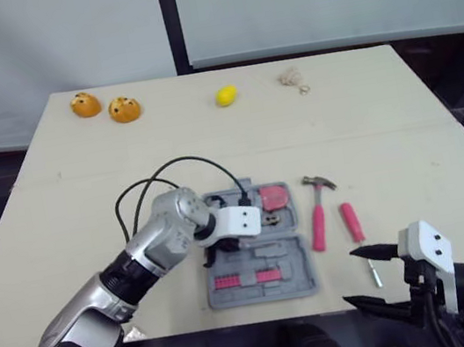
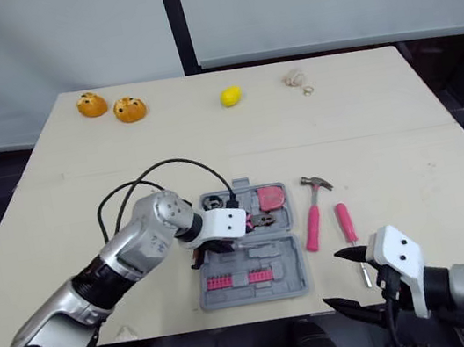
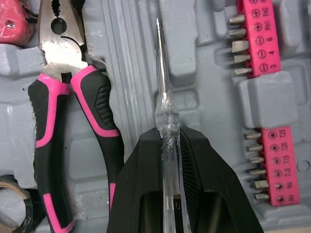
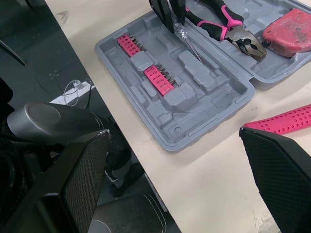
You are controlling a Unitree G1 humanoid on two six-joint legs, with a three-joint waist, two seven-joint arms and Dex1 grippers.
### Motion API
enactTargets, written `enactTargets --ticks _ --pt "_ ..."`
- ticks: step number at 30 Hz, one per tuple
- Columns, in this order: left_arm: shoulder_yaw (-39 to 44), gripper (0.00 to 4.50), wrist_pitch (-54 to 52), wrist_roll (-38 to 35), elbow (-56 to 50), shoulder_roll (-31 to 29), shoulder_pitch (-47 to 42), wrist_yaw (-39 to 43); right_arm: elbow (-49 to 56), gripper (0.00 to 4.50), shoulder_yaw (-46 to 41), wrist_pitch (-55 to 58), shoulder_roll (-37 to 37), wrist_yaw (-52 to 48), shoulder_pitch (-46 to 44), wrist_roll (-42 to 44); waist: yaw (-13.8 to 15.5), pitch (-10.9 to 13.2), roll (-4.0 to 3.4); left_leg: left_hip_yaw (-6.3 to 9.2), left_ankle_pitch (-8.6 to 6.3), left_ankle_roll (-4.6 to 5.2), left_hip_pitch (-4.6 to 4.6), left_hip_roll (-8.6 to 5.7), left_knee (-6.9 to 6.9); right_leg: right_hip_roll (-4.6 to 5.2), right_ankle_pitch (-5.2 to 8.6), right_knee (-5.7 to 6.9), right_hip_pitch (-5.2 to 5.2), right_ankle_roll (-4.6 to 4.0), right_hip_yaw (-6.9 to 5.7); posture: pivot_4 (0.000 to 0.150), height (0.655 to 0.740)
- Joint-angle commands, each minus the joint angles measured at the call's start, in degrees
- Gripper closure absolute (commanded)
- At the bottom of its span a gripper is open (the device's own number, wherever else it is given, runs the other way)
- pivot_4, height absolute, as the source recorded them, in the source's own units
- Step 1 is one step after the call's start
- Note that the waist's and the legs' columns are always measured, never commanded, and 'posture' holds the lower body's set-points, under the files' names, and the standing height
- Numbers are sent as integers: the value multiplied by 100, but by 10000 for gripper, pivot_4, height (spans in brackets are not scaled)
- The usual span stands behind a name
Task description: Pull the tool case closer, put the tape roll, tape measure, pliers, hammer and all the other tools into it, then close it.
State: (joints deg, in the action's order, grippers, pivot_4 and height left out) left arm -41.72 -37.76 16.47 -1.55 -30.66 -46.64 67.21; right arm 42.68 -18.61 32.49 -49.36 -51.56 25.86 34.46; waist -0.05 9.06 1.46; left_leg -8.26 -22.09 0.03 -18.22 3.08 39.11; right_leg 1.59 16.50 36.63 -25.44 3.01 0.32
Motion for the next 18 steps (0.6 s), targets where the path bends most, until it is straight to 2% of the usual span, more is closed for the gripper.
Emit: enactTargets --ticks 1,10,13,18 --pt "-97 44445 -40 113 -22 95 60 -3 131 0 -158 -94 24 -9 -13 39 1 0 0 0 0 0 0 0 0 0 0 0 0 0 0 1500 7370" --pt "-48 44445 -39 146 0 166 133 15 166 0 -108 -71 57 23 -44 45 2 0 0 0 -1 2 0 -1 0 3 0 0 0 1 1 1500 7370" --pt "213 29528 -61 -46 -138 86 165 86 172 0 -119 -72 65 22 -30 30 1 0 0 0 -1 2 0 0 0 6 -1 0 0 1 1 1500 7370" --pt "923 4175 -35 -724 -529 -520 201 632 239 0 -182 -45 83 42 29 59 -27 1 0 -2 0 0 1 10 1 0 2 15 -3 -4 4 1500 7370"
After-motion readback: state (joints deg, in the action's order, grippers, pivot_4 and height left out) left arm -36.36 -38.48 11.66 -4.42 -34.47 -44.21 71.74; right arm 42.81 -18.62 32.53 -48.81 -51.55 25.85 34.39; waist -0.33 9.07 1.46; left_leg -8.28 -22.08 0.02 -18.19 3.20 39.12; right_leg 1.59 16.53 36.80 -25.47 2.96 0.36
